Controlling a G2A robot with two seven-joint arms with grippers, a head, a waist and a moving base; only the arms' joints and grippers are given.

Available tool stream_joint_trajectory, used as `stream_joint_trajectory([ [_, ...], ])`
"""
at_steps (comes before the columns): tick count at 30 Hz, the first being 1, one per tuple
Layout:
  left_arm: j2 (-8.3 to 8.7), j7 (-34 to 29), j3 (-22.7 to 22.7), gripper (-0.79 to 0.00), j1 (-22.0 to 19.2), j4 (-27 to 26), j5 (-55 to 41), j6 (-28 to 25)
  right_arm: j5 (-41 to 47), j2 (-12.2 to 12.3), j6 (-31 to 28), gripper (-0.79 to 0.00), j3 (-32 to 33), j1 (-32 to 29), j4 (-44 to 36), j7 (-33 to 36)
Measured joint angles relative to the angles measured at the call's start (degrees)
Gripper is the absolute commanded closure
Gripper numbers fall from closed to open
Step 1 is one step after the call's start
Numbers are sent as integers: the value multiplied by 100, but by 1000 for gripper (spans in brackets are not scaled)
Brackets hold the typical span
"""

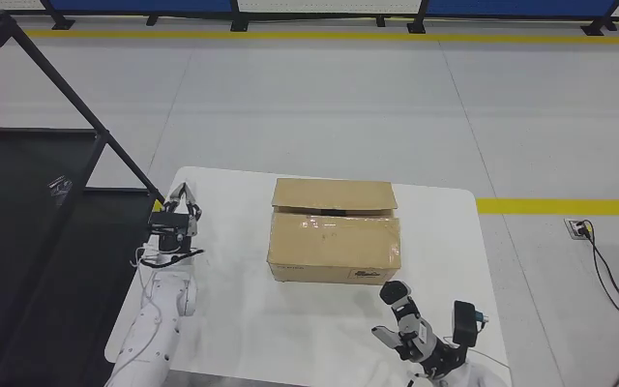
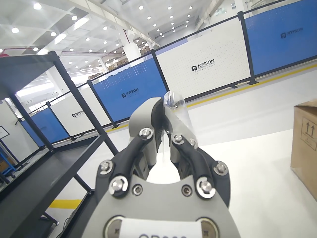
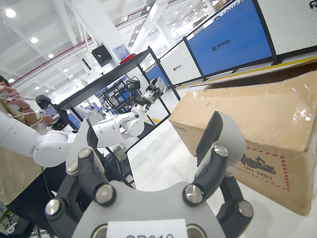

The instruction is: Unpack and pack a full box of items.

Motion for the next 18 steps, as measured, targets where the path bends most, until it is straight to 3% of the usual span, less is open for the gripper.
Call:
stream_joint_trajectory([
  [5, 35, -95, -168, 0, 184, -360, -367, -641, -51, -15, 109, -785, -85, 76, -176, 17],
  [10, 75, -172, -313, 0, 355, -620, -450, -916, -192, -37, 361, -785, -186, 154, -285, 32],
  [11, 78, -182, -327, -151, 374, -651, -451, -921, -193, -43, 406, -785, -216, 177, -277, 40],
  [12, 80, -193, -338, -733, 392, -674, -454, -921, -175, -48, 436, -785, -245, 199, -260, 50],
  [13, 83, -221, -348, -785, 421, -688, -455, -936, -152, -51, 451, -785, -263, 212, -243, 58],
  [18, 109, -441, -416, -785, 542, -634, -363, -959, -146, -51, 448, -785, -262, 211, -240, 59],
])
